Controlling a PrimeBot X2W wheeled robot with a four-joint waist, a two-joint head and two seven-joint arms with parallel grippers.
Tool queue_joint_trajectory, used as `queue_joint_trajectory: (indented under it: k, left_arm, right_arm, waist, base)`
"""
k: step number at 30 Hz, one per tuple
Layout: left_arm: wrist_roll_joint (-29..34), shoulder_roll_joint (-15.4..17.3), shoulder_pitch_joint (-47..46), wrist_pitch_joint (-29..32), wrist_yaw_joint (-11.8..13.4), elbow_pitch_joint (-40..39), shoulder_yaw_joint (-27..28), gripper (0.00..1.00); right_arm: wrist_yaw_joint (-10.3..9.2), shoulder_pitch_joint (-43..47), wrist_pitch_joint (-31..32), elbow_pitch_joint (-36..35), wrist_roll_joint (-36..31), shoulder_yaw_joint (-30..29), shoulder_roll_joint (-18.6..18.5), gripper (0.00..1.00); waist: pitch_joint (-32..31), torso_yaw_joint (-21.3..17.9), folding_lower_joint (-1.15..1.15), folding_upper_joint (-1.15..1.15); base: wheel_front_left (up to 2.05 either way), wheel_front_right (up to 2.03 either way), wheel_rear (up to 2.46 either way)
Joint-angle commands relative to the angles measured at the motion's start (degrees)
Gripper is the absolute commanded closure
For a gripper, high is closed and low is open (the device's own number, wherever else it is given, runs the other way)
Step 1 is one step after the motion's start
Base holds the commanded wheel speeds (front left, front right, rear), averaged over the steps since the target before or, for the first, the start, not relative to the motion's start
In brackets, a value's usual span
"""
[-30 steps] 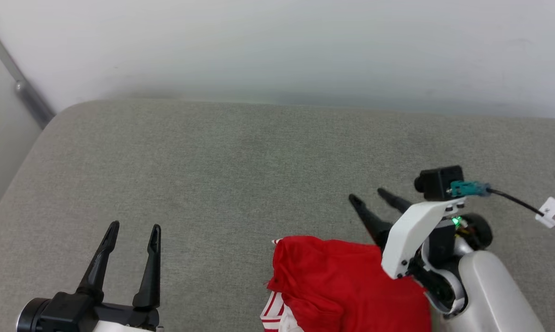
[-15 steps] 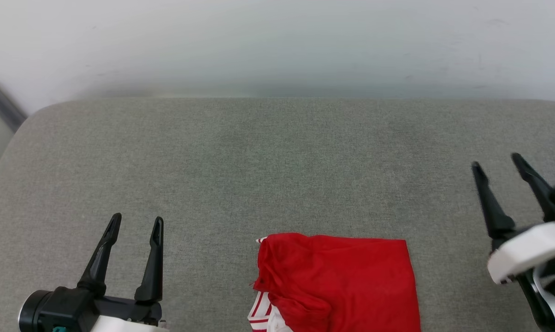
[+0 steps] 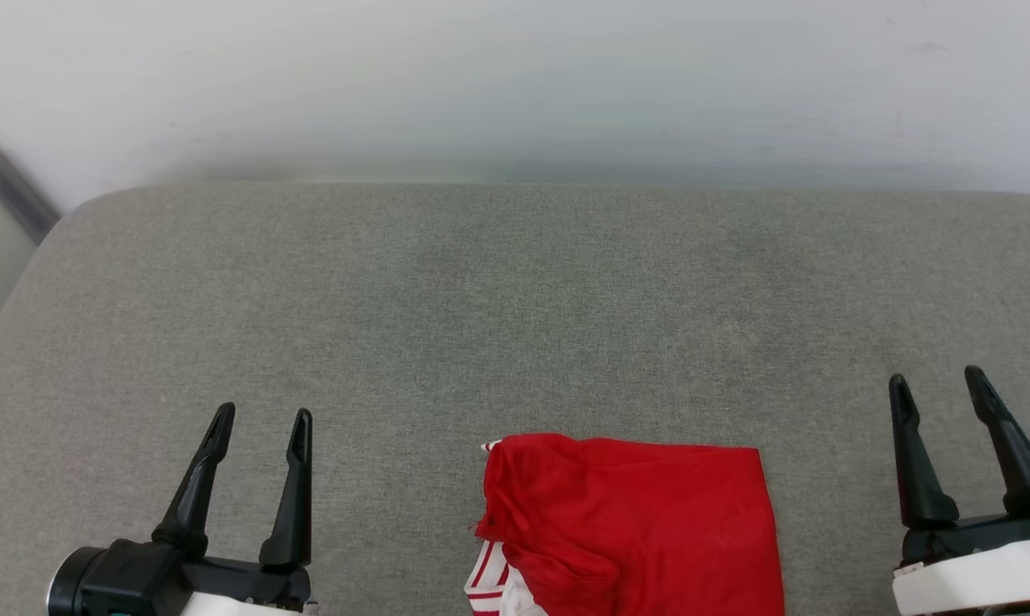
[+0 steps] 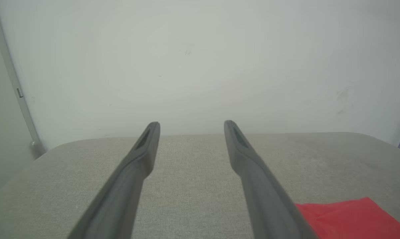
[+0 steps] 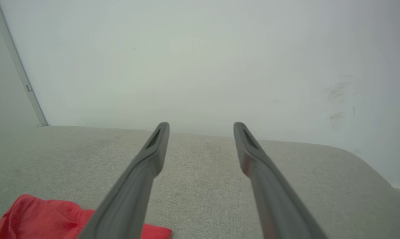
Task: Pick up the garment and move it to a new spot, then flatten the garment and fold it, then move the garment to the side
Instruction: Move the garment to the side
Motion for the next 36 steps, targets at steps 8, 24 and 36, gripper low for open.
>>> queue_joint_trajectory:
  k: [8, 24, 36]
  left_arm:
    - [0.32, -0.13, 0.15, -0.15, -0.08, 0.13, -0.67, 0.00]
    - [0.67, 0.40, -0.82, -0.15, -0.08, 0.44, -1.81, 0.00]
    - [0.44, 0.95, -3.95, -0.15, -0.08, 1.12, -4.19, 0.00]
  right_arm:
    - [-0.04, 0.22, -0.64, 0.23, -0.61, 0.91, 1.18, 0.00]
    - [-0.03, 0.42, 20.47, -1.09, 4.24, 5.17, -3.55, 0.00]
    - [-0.03, -1.51, 61.74, -4.49, 10.61, 5.91, -3.58, 0.00]
  waist:
    - [-0.16, 0.03, 0.00, 0.00]
    - [0.97, 0.08, 0.00, 0.00]
    - [5.79, 3.02, 0.00, 0.00]
  base:
    - [0.00, 0.00, 0.00]
    - [0.00, 0.00, 0.00]
    - [0.00, 0.00, 0.00]
